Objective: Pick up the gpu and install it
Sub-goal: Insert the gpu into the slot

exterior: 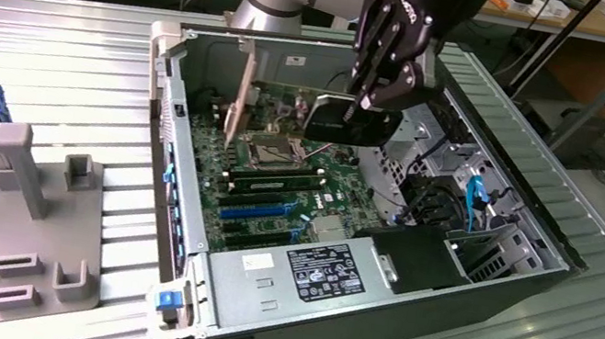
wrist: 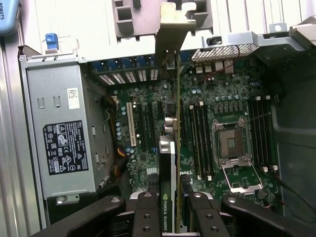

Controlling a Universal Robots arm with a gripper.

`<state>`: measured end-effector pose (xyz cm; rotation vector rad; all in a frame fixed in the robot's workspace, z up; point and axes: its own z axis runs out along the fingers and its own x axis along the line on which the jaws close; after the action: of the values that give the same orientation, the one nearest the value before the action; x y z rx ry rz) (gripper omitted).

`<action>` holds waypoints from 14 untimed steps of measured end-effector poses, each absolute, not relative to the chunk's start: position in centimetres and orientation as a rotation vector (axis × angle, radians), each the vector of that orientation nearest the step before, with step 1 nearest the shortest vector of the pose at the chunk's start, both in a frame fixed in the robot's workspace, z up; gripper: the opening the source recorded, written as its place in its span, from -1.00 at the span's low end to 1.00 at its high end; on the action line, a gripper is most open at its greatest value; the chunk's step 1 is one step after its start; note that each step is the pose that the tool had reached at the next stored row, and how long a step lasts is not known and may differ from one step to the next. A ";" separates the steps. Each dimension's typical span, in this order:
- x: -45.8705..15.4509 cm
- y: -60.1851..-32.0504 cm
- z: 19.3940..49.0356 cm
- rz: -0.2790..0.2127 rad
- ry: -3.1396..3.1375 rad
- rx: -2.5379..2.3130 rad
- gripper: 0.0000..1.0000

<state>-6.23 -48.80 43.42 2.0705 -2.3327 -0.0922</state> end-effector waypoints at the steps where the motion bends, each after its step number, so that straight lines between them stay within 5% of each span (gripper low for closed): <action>1: -6.2 -48.8 43.4 -0.091 -2.333 2.071 -0.46; 14: -6.2 -48.5 42.3 -0.075 -2.342 2.080 -0.46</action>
<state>-6.23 -48.46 42.31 2.0797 -2.3425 -0.0745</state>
